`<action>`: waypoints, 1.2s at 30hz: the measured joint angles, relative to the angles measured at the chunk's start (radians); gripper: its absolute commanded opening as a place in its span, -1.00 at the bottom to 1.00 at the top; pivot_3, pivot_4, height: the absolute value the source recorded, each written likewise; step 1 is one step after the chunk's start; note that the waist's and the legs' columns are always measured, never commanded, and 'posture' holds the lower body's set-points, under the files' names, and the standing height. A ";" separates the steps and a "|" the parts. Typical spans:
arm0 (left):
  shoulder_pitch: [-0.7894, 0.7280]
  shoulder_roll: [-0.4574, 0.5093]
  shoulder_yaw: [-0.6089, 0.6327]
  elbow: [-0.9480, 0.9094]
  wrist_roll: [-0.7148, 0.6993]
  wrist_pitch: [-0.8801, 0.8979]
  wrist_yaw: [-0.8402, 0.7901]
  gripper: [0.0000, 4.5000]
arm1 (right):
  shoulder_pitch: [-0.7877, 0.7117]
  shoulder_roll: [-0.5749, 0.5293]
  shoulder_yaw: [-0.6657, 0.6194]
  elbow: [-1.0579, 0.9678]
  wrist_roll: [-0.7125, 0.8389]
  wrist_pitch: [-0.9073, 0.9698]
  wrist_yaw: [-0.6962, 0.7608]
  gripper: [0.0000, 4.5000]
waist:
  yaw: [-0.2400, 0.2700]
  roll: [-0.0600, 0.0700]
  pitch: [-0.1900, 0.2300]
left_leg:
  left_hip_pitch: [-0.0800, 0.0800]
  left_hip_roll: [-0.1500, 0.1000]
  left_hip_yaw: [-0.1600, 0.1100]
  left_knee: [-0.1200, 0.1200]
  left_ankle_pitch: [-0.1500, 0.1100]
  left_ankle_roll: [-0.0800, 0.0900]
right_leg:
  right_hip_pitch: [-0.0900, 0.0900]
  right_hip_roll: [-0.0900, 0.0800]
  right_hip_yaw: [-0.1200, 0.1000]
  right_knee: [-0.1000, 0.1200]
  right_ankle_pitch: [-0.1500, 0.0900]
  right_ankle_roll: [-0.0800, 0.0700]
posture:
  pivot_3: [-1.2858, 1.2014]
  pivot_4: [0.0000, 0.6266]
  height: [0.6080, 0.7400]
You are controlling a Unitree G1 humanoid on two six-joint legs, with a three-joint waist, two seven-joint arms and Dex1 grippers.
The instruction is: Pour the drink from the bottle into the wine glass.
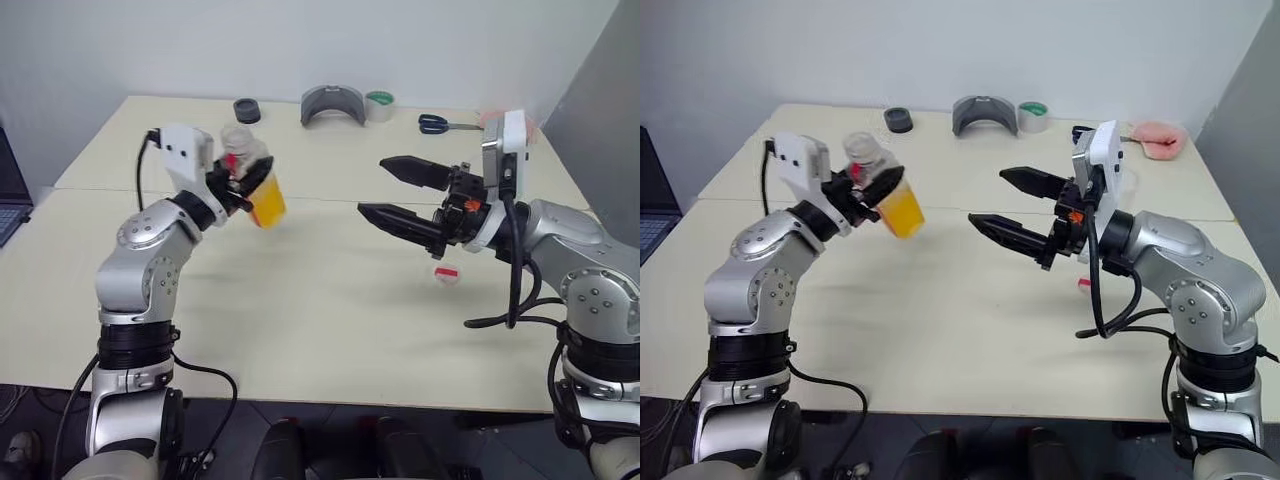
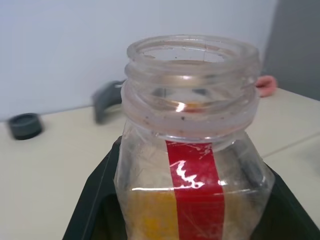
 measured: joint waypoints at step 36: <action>0.028 -0.066 0.074 0.407 0.103 -0.333 0.065 0.99 | 0.042 0.083 0.098 0.061 -0.184 -0.181 -0.024 1.00 | 0.000 0.000 0.000 | 0.000 0.000 0.000 0.001 0.000 0.000 | 0.000 0.000 -0.001 0.002 0.000 0.000 | 0.03 -0.52 1.00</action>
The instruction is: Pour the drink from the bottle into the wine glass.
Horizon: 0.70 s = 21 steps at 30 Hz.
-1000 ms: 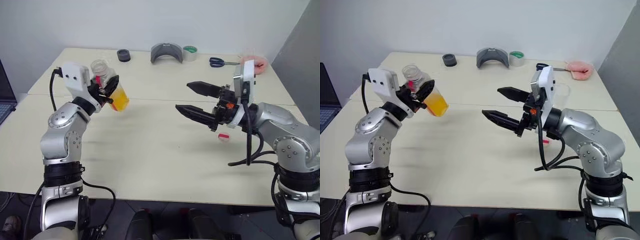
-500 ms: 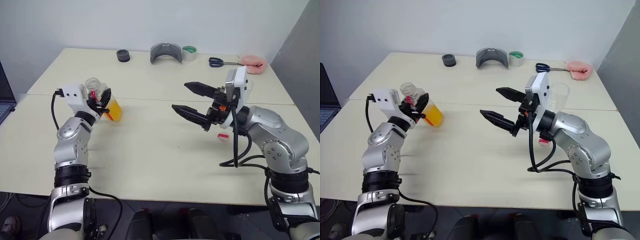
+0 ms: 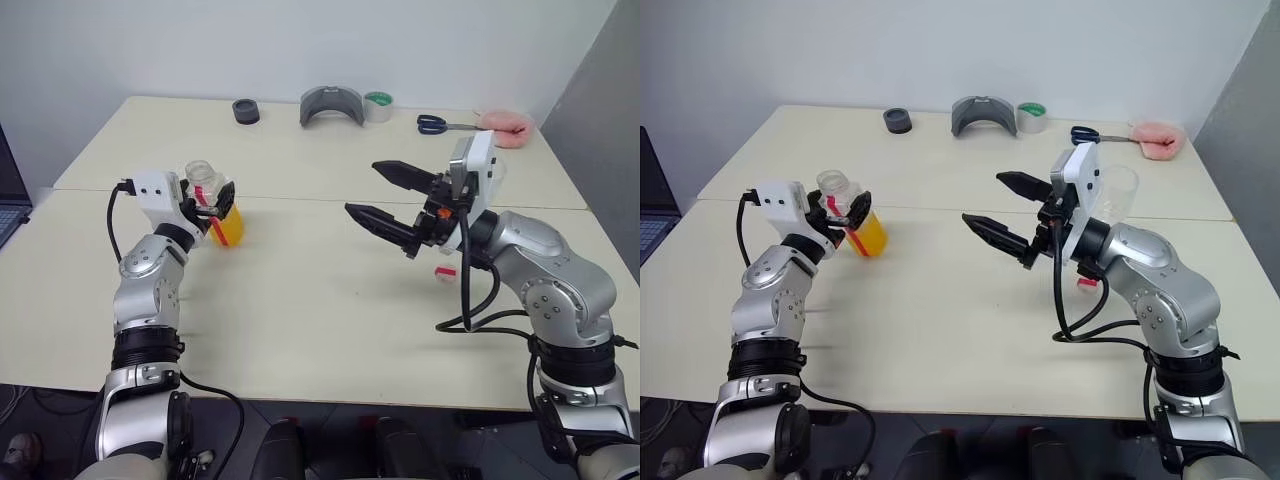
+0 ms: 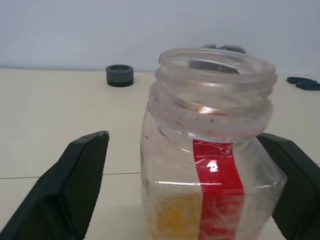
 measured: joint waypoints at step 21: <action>0.556 0.033 0.045 -0.798 -0.194 0.469 0.073 0.99 | 0.382 -0.074 -0.017 -0.122 -0.090 -0.028 -0.050 1.00 | -0.002 -0.002 -0.002 | 0.001 0.000 0.000 0.000 0.000 0.000 | 0.001 0.000 0.000 0.002 0.000 0.000 | 0.03 -0.52 1.00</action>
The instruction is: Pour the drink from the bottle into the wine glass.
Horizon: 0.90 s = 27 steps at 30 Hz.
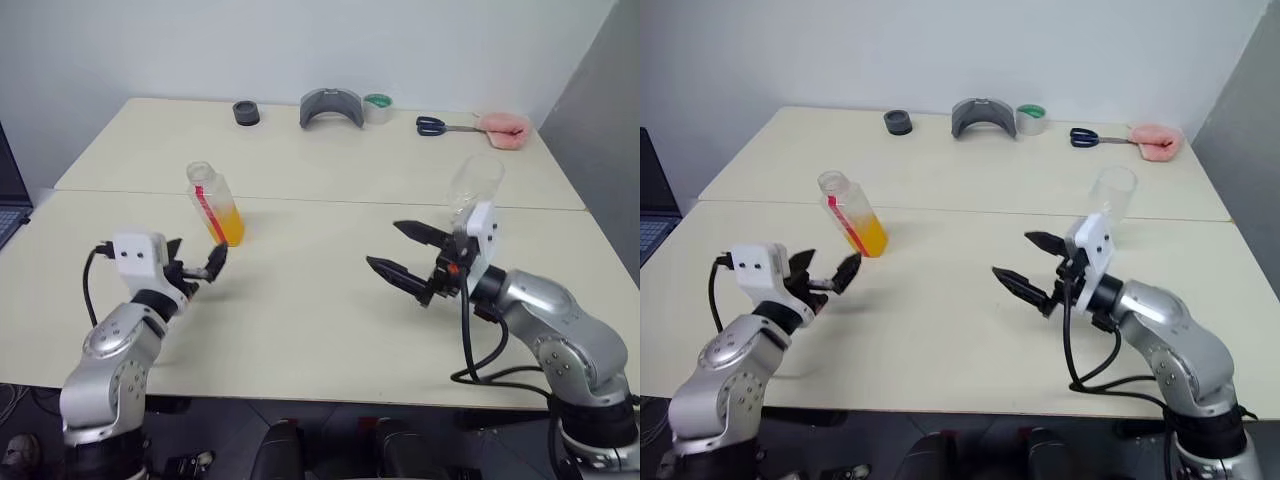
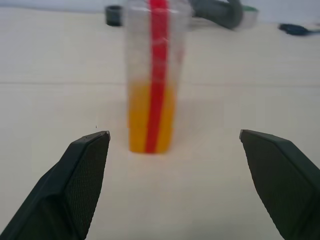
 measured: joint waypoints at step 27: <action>-0.149 0.270 -0.088 -0.112 -0.296 0.183 -0.361 0.99 | -0.071 0.220 -0.092 0.432 -0.337 -0.144 -0.353 1.00 | -0.020 0.000 0.000 | 0.006 0.000 0.003 -0.003 0.001 -0.001 | 0.000 0.002 0.003 0.005 -0.002 -0.003 | 0.03 -0.52 1.00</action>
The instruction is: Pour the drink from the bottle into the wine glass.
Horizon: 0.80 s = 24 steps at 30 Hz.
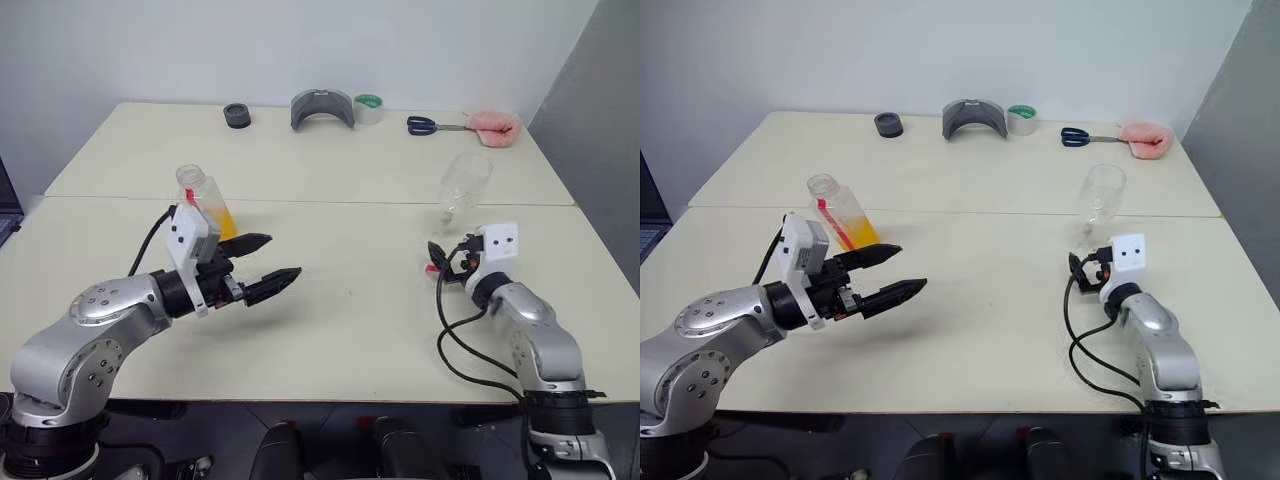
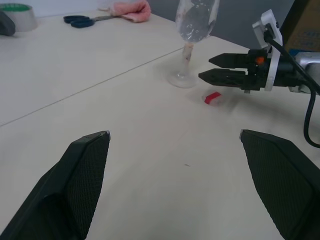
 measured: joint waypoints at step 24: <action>0.025 0.001 0.007 -0.010 0.019 -0.007 0.025 0.99 | -0.182 0.030 -0.006 0.338 -0.058 -0.211 0.013 1.00 | -0.005 0.000 0.000 | 0.000 0.000 0.000 0.000 0.000 0.000 | 0.000 0.000 0.000 0.002 0.000 0.000 | 0.03 -0.52 1.00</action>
